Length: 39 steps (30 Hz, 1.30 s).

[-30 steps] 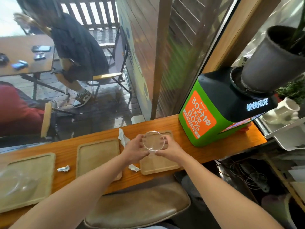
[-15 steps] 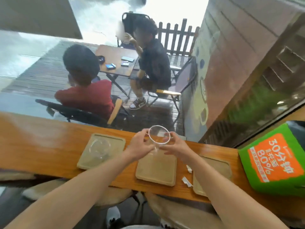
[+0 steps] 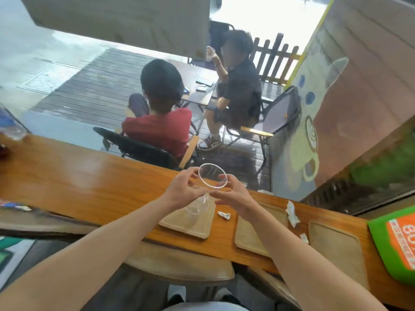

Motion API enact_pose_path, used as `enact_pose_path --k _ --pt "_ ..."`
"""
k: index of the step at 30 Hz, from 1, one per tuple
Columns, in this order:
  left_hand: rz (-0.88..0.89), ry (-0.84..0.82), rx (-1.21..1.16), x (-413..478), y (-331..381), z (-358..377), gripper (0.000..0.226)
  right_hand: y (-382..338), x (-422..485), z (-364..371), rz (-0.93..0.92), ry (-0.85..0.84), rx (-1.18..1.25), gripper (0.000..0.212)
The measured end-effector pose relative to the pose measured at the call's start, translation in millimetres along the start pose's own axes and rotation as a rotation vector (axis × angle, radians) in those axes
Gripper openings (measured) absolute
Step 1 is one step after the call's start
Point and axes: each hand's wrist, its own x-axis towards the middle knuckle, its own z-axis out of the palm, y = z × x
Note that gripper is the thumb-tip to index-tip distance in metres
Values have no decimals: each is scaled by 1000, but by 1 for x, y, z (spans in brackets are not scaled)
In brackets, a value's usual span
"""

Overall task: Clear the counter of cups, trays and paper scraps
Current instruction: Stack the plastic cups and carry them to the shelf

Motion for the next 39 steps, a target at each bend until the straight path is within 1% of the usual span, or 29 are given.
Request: enact_pose_path --k 4,8,9,13,17,19,22,24,27,34,39 --pt "-30 -2 4 -5 -14 -7 61 -5 4 11 35 -24 -63 74" --pt "-44 -49 39 -9 -26 -6 82 -2 9 18 62 -16 -160 81" --pt "-48 -64 53 -10 -29 -6 84 -1 11 21 67 -6 -190 83" --pt "-68 -122 110 -9 -43 -2 77 9 18 30 86 13 -329 85" --pt "-115 -147 112 -12 -53 7 78 23 27 41 93 23 -431 88" --pt "-145 -156 132 -13 -59 11 78 31 31 44 86 27 -476 86" --pt "-158 -169 139 -14 -67 18 73 42 37 50 71 19 -475 81" --pt "-169 -183 141 -13 -72 23 69 50 42 53 69 13 -475 74" --pt "-198 -213 128 -12 -78 29 69 62 48 57 76 6 -456 68" --pt "-260 -203 75 -10 -91 39 80 83 57 56 157 -19 -381 73" --pt "-276 -188 65 -11 -97 41 78 91 61 56 160 -27 -359 73"
